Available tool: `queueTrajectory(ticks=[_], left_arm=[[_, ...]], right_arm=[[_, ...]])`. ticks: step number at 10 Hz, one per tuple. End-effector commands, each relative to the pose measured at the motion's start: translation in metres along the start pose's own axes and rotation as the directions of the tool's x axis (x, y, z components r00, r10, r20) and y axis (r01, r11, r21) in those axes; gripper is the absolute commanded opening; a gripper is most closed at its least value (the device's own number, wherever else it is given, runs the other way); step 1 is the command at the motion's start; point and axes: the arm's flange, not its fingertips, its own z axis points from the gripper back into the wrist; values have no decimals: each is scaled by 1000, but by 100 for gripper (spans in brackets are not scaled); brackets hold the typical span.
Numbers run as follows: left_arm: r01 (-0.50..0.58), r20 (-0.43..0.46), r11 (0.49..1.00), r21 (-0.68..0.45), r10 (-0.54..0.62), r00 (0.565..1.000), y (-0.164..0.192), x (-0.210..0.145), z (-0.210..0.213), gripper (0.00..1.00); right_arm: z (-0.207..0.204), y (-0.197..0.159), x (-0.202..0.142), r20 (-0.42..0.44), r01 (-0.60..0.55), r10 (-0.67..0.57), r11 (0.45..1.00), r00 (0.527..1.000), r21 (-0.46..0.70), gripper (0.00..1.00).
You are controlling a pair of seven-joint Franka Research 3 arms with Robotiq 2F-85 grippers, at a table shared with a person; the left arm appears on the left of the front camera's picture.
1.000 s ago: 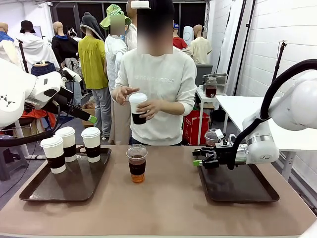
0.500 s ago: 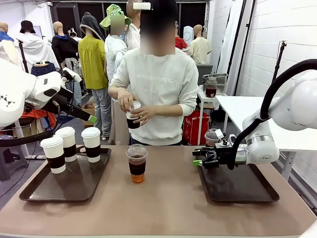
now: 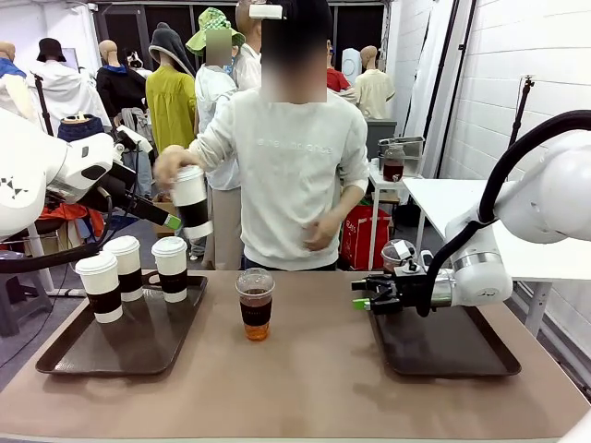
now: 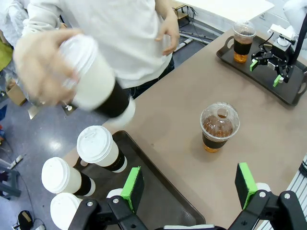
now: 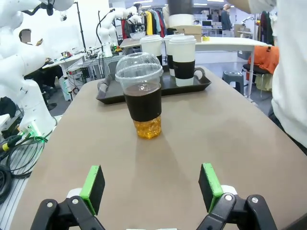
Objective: Distribute the coffee onto the tray.
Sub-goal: Pick up another iced Americano from the middle of the table and place it on the right Handle tray.
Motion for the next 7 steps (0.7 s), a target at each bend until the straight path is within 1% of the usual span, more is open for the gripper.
queueTrajectory(ticks=[1,3,7], left_arm=[[-5,7,1000,-19,6,1000,1,0,0,100],[-5,7,1000,-19,6,1000,1,0,0,100],[-5,7,1000,-19,6,1000,1,0,0,100]], right_arm=[[-19,4,-2,24,-2,3,999,1000,-41,100],[-34,2,-3,47,0,3,999,999,-53,100],[-75,1,-12,53,-6,8,999,999,-33,100]])
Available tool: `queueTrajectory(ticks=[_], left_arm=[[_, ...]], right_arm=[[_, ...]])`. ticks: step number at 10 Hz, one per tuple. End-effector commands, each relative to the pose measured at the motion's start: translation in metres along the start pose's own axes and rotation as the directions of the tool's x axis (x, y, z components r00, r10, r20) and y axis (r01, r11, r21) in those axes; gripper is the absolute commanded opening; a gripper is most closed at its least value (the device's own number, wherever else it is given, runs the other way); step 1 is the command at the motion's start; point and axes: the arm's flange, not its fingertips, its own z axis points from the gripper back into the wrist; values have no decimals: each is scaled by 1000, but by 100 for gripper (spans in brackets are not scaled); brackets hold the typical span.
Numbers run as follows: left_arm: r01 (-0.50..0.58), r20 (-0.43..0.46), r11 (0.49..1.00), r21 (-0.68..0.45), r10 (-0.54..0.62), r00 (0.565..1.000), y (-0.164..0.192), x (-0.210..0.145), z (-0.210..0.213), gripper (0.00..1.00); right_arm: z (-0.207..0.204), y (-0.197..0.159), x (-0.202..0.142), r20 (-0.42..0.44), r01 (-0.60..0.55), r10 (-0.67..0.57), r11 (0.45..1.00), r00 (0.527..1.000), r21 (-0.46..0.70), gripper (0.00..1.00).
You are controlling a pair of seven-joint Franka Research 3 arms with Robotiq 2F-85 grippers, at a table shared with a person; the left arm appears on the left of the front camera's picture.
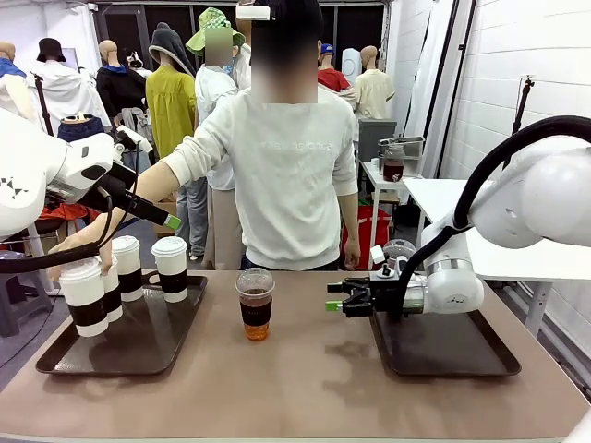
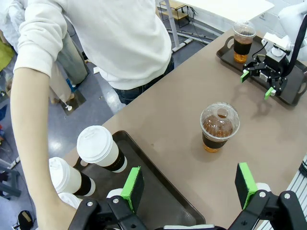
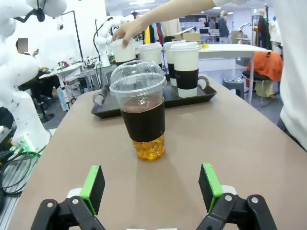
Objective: Distribute the coffee onto the tray.
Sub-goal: Pick up another iced Americano from the middle of the table and place it on the right Handle tray.
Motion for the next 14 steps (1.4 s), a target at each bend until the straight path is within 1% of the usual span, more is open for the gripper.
queueTrajectory(ticks=[1,5,8,10,14], left_arm=[[-6,8,1000,-19,6,1000,1,0,0,100],[-6,8,1000,-19,6,1000,1,0,0,100],[-6,8,1000,-19,6,1000,1,0,0,100],[-6,8,1000,-19,6,1000,1,0,0,100],[-6,8,1000,-19,6,1000,1,0,0,100]], right_arm=[[-24,-5,-8,-3,-21,21,1000,1000,-14,100],[-70,-21,-7,-55,10,-7,998,998,55,100],[-99,-26,-4,-41,12,-8,996,999,91,100],[-110,-27,-2,-25,9,-7,995,1000,95,100],[-126,-18,-6,-27,5,-1,993,1000,118,100]])
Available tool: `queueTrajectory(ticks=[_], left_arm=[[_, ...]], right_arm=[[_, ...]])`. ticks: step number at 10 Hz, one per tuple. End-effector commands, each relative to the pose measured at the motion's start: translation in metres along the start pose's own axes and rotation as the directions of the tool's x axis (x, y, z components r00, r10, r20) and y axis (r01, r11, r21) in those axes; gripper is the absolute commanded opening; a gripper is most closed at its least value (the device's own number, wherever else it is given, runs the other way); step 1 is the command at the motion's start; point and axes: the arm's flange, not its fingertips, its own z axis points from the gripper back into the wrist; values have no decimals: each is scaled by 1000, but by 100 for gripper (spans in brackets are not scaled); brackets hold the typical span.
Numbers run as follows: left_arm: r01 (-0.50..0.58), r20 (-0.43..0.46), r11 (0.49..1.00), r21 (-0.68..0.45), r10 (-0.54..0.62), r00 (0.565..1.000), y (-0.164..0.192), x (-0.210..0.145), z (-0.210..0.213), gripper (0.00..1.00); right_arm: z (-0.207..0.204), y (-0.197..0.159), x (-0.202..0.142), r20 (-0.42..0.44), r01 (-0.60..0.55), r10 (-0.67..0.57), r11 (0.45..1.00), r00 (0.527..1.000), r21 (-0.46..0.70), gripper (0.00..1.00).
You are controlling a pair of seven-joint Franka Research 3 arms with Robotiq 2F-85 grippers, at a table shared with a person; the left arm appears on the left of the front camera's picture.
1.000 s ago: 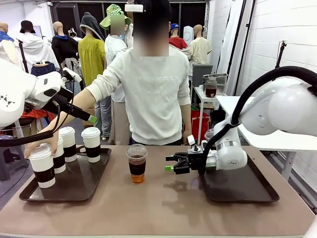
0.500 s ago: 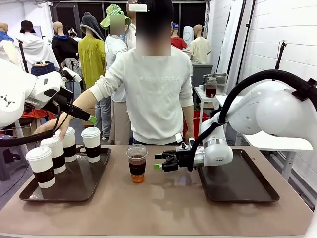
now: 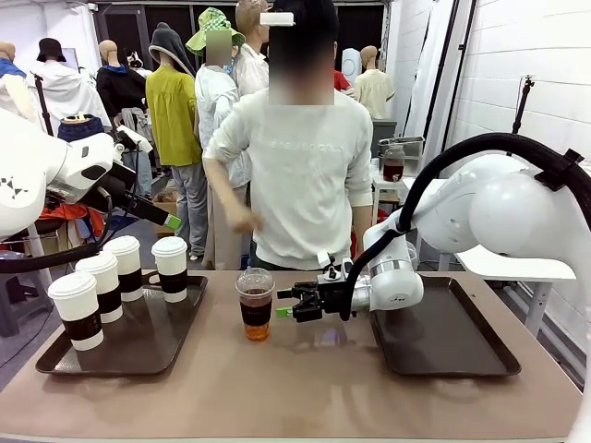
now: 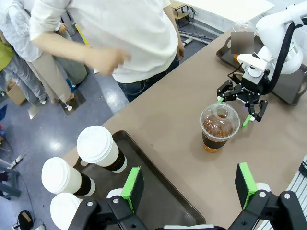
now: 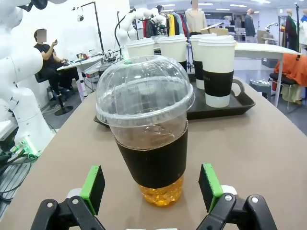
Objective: Distribute the coffee onto the tray.
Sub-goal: Pick up another iced Americano from the middle of the table and place it on the right Handle tray.
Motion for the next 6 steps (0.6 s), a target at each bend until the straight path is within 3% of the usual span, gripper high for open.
queueTrajectory(ticks=[1,6], left_arm=[[-6,8,1000,-19,6,1000,1,0,0,100],[-6,8,1000,-19,6,1000,1,0,0,100]], right_arm=[[-12,-6,-3,-1,11,-11,1000,1000,-14,100],[-26,-10,-6,3,7,-7,1000,1000,-9,100]])
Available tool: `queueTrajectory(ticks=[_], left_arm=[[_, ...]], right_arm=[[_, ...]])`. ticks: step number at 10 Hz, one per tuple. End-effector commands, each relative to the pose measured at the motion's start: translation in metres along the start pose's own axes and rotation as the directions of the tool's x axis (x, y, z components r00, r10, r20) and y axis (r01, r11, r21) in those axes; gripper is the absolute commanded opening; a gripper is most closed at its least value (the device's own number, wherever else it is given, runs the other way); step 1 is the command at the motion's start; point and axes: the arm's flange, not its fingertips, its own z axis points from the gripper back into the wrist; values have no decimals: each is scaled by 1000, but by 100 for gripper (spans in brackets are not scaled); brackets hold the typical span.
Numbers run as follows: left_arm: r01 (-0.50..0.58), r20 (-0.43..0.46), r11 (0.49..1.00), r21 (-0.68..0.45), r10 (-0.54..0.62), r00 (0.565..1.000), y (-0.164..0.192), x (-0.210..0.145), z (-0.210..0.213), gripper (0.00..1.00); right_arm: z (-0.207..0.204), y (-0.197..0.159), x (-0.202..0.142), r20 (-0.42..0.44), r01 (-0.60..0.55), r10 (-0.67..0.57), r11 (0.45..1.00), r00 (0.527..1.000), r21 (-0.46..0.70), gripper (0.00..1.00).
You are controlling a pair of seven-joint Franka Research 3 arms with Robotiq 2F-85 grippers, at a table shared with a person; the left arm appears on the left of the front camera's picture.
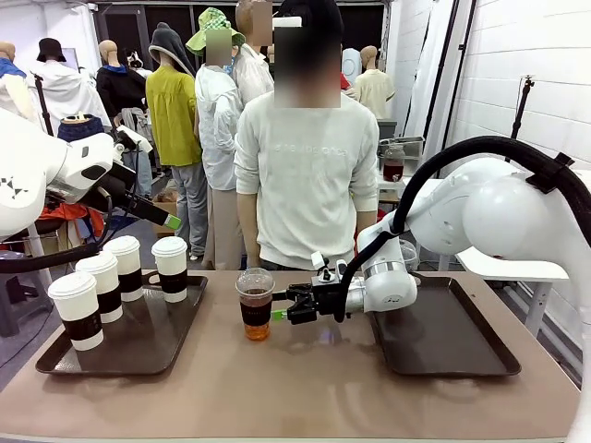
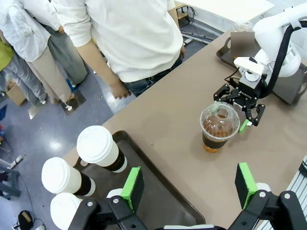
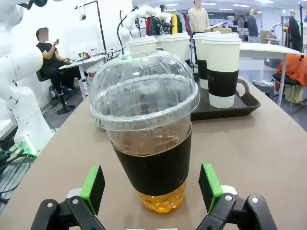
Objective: Distribute the coffee onto the tray.
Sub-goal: Pick up another iced Americano from the middle of the table and place it on the right Handle tray.
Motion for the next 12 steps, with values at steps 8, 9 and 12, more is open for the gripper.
queueTrajectory(ticks=[8,9,12], left_arm=[[-6,8,1000,-19,6,1000,1,0,0,100],[-6,8,1000,-19,6,1000,1,0,0,100],[-6,8,1000,-19,6,1000,1,0,0,100]], right_arm=[[-37,-14,-5,0,22,-22,1000,1000,3,100],[-40,-15,-5,-2,26,-26,1000,1000,10,100],[-51,-17,-4,7,34,-34,999,999,23,100]])
